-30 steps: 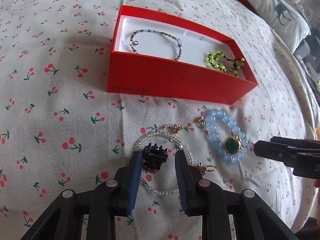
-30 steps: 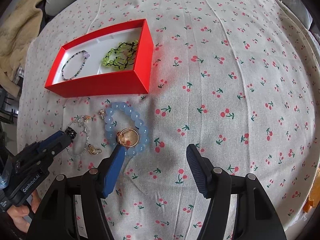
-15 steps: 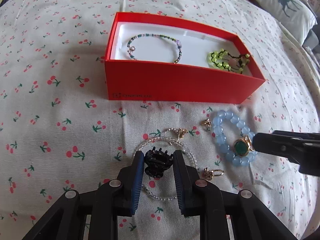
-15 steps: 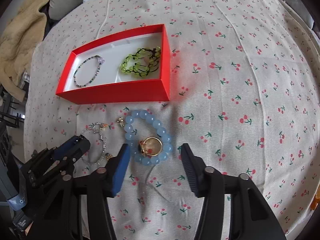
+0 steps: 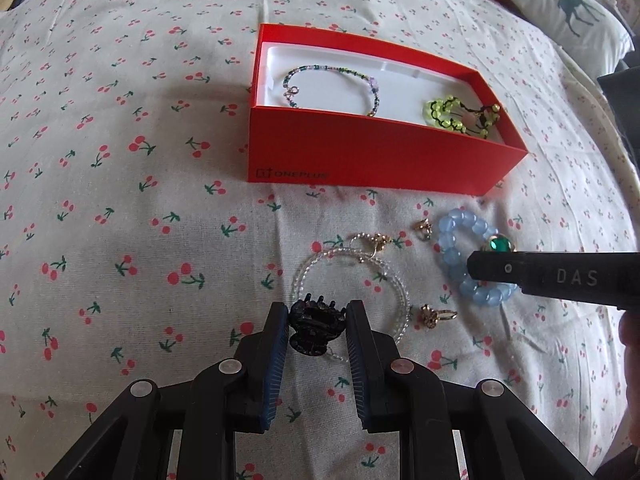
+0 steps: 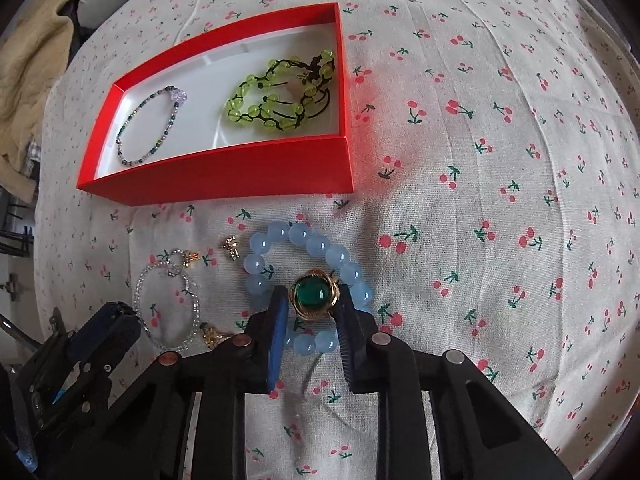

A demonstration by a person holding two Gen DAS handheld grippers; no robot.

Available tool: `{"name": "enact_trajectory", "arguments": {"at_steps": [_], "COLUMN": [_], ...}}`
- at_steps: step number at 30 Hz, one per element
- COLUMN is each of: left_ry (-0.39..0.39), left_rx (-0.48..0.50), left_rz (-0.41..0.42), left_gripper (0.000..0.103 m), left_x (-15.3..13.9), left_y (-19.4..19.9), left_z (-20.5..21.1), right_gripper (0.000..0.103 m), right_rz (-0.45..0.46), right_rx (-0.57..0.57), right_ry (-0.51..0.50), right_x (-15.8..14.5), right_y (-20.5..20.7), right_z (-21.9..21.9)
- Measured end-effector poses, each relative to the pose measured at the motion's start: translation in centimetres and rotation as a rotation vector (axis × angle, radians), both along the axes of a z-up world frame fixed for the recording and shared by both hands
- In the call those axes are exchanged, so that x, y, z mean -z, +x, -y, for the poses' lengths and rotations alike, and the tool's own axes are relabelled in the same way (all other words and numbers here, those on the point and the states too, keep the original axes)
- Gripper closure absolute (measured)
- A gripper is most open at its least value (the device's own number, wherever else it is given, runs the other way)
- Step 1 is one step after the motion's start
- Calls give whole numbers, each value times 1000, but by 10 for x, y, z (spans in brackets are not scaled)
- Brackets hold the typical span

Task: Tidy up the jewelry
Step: 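Grasp the black hair clip with the left tool while the right tool grasps the green-stone gold ring, then carry the hair clip and the ring over the red box with both tools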

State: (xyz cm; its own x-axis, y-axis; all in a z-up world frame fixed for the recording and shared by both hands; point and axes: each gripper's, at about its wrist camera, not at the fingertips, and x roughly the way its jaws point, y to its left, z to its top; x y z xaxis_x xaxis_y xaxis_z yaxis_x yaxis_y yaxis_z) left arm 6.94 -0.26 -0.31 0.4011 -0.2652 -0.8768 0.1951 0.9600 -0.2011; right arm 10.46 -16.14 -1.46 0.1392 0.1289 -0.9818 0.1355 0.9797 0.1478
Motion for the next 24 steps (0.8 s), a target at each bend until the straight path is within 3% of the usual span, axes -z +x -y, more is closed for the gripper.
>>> {"name": "enact_trajectory", "arguments": {"at_steps": [10,24], "left_ry": [-5,-56], "left_rx": [-14,-57], "left_rz": [3,28], "left_gripper": [80,80], "left_x": [-3,-23], "left_y": [-3,-2], "left_z": [-7,-21], "right_gripper": [84,84], "right_rz": [22,96], "right_rx": [-18,-24], "right_ry": [-19,69], "right_x": [-7,-40], "right_y": [-6,-18], "right_z": [-1,0]}}
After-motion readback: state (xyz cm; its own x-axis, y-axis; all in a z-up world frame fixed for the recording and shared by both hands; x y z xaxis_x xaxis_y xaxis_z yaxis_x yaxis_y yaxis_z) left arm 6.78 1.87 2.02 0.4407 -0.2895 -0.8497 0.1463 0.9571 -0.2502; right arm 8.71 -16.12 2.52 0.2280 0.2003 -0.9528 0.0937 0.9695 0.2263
